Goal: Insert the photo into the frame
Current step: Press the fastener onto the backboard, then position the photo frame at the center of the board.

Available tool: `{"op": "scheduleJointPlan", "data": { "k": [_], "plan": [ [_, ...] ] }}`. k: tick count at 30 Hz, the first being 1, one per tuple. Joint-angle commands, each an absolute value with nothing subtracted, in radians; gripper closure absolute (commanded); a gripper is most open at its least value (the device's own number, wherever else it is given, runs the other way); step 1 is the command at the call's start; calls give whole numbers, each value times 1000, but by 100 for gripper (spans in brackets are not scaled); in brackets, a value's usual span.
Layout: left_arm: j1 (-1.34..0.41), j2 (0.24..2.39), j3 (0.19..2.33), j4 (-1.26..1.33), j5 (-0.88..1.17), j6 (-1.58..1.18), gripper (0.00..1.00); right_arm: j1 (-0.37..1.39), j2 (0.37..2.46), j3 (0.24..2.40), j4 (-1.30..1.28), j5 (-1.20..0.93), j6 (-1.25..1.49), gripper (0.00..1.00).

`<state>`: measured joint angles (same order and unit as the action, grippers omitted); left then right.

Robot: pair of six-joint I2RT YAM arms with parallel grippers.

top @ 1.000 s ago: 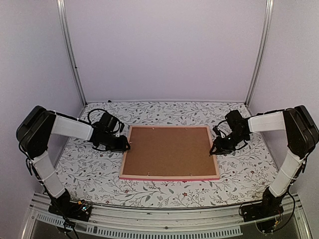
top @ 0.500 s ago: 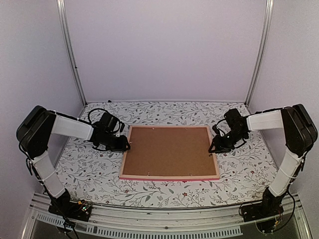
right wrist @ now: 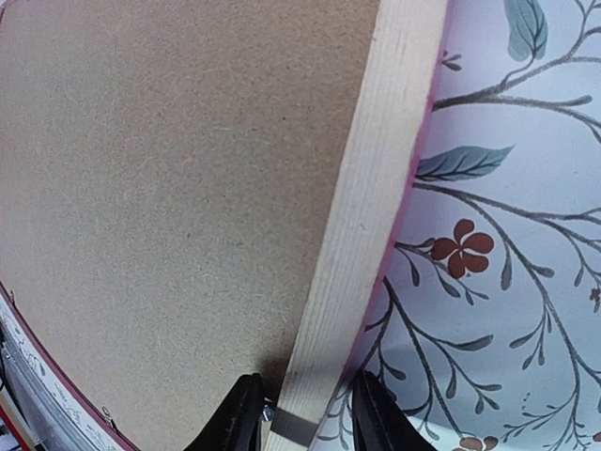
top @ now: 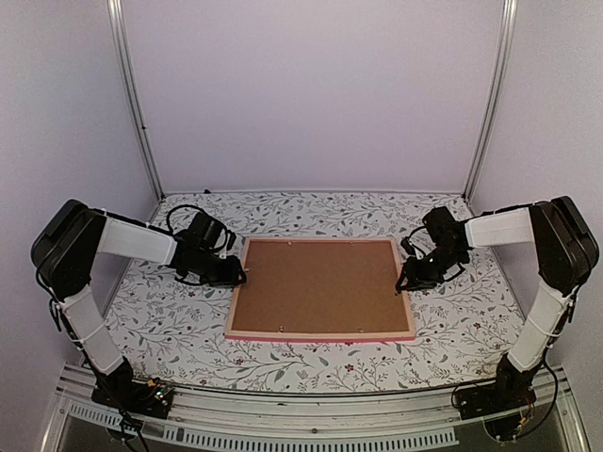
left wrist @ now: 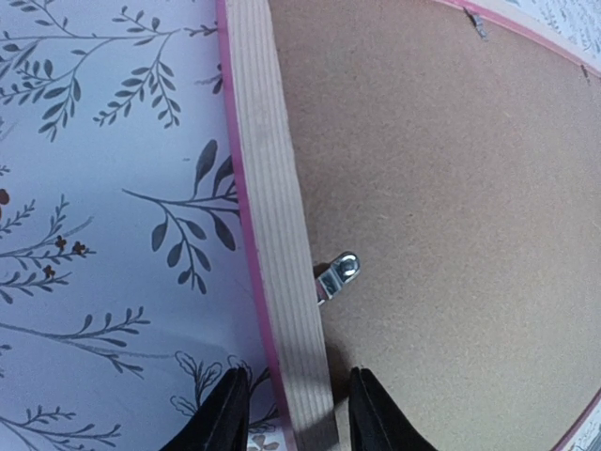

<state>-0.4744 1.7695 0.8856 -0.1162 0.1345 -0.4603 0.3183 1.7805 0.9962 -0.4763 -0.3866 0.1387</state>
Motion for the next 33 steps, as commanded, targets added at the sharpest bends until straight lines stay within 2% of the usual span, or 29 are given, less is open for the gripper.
{"op": "scheduleJointPlan", "data": {
  "k": [1,17,24,30,33],
  "plan": [
    [-484,1796,901,-141,131,-448,61,317,1794,1005,-530,-374,88,66],
    [-485,1781,890,-141,130,-453,61,316,1788,1012,-570,-387,48,68],
    [-485,1763,888,-144,117,-450,60,313,1786,1028,-552,-393,75,63],
    [-486,1731,894,-155,86,-442,52,304,1801,1049,-517,-405,102,60],
    [-486,1704,895,-166,58,-439,42,302,1823,1058,-498,-411,108,61]
  ]
}}
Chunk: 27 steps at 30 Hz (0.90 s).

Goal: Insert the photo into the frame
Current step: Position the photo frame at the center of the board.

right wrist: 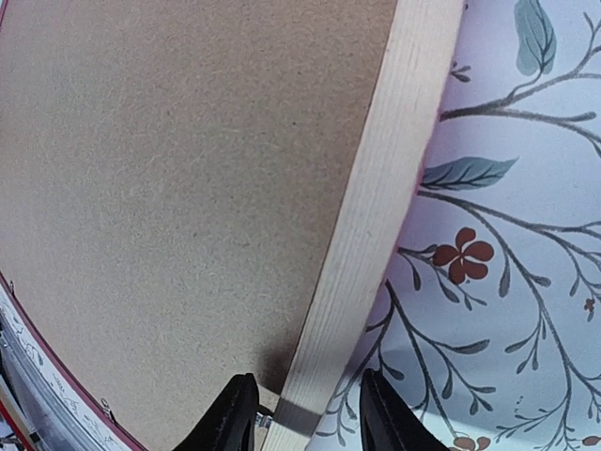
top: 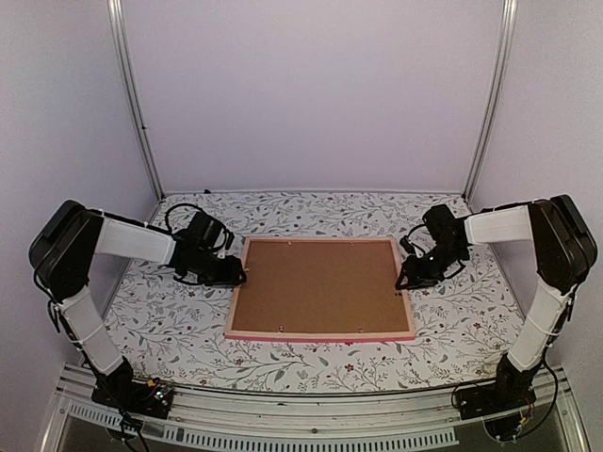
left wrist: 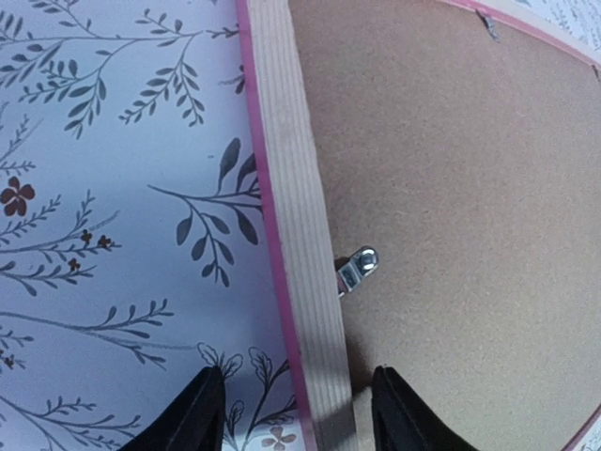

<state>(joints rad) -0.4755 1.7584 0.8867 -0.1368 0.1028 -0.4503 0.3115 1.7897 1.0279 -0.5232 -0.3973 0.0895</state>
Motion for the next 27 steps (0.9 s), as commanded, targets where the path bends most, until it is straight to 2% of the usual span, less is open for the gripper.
{"op": "scheduleJointPlan", "data": {
  "k": [1,6,10,21,27],
  "plan": [
    [-487,1694,894,-168,45,-440,38,302,1831,1061,-494,-413,109,62],
    [-502,1636,886,-168,25,-428,21,298,1869,1088,-475,-423,110,66],
    [-546,1590,877,-147,29,-406,15,295,1899,1126,-457,-430,106,69],
    [-799,1518,876,-16,124,-278,14,294,2045,1335,-440,-429,77,74],
    [-925,1652,1005,-66,158,-171,15,292,2076,1435,-437,-439,75,62]
  ]
}}
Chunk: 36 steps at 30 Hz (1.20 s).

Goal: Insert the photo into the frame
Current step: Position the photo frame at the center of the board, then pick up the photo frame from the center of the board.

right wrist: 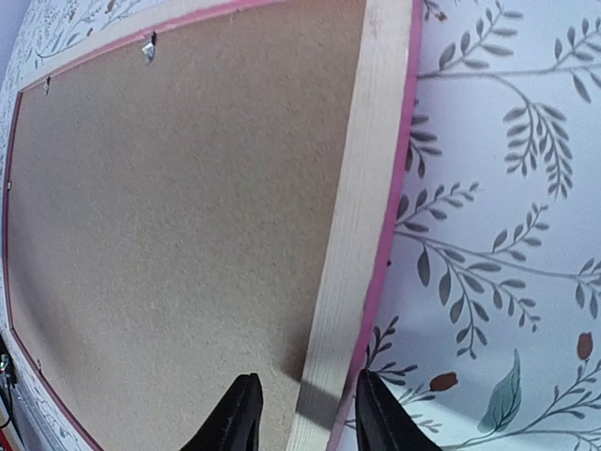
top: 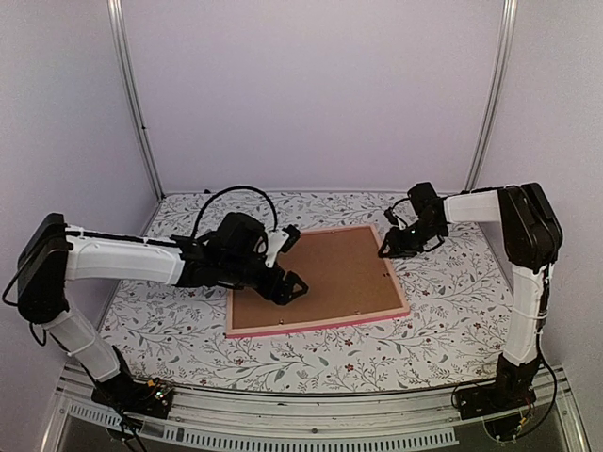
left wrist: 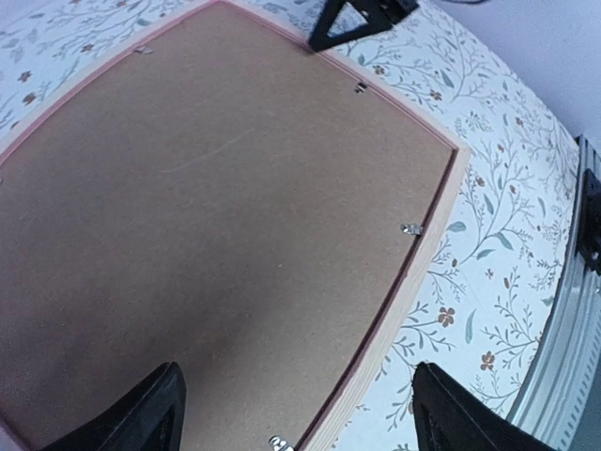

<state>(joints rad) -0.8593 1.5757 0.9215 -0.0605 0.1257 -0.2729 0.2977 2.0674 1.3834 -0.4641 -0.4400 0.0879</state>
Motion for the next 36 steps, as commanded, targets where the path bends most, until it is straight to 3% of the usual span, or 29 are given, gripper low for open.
{"op": "scheduleJointPlan", "data": {
  "k": [1,5,9,14,21,36],
  "plan": [
    [-942,1676,1027,-79,159,-152,15,292,2068,1429,-433,-433,79,59],
    [-995,1763,1109,-127,161,-78,15,292,1979,1339,-386,-414,96,43],
    [-1041,1863,1168,-170,145,-14,18,292,1853,1162,-293,-434,152,38],
    [-1086,1951,1232,-208,97,50,26,293,1714,991,-242,-446,197,36],
    [-1103,2024,1282,-225,70,92,45,293,1584,867,-239,-441,220,34],
    [-1123,2078,1275,-216,3,115,73,294,1495,726,-247,-478,242,32]
  ]
}}
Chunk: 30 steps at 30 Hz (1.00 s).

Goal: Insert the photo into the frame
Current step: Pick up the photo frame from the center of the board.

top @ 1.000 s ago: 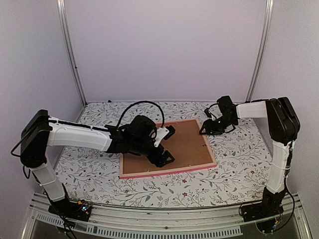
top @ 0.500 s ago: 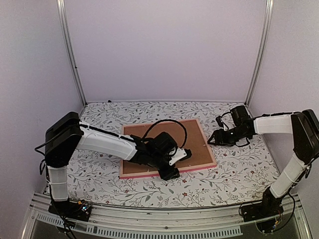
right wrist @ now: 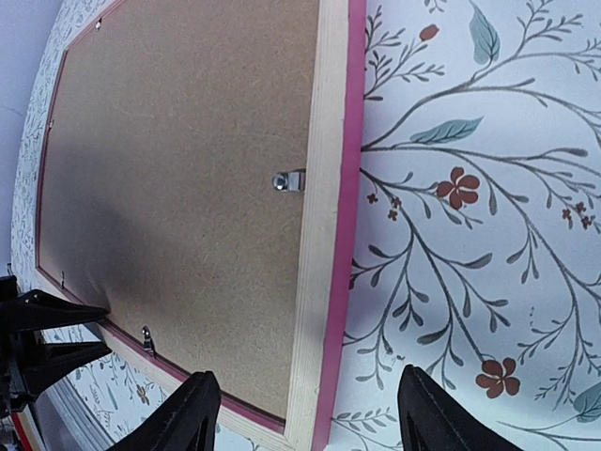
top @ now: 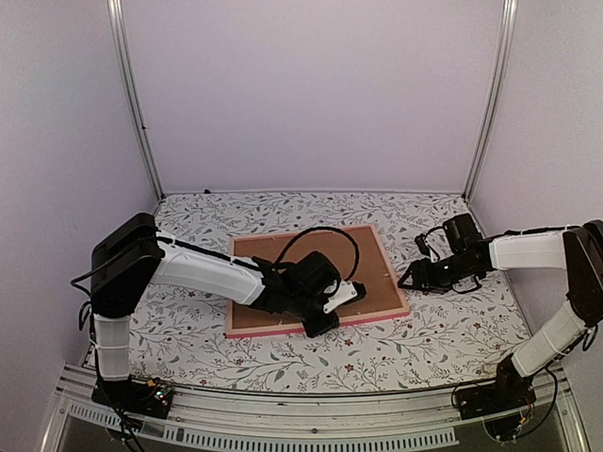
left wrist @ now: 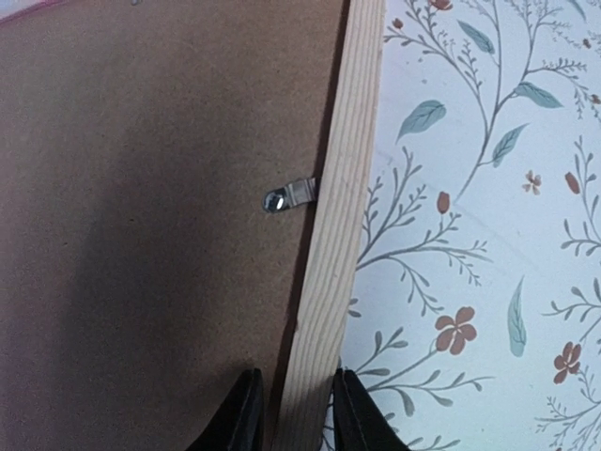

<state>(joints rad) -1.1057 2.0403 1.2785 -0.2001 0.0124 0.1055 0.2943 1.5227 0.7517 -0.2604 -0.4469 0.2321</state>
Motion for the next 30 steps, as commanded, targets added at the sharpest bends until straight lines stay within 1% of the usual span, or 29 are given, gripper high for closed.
{"op": "scheduleJointPlan", "data": {
  "k": [1,7,10,17,21,30],
  "plan": [
    [-1123,2076,1272,-214,2,115,75,293,1495,721,-247,-485,242,32],
    [-1123,2061,1274,-214,43,117,91,294,1509,691,-235,-525,251,30],
    [-1121,2040,1282,-221,84,111,94,294,1516,679,-216,-579,270,28],
    [-1119,1956,1245,-192,109,81,94,292,1503,682,-224,-556,312,20],
    [-1113,1918,1229,-174,123,70,94,287,1506,680,-224,-558,325,18],
    [-1109,1887,1214,-144,126,37,92,283,1526,630,-130,-682,376,18]
  ]
}}
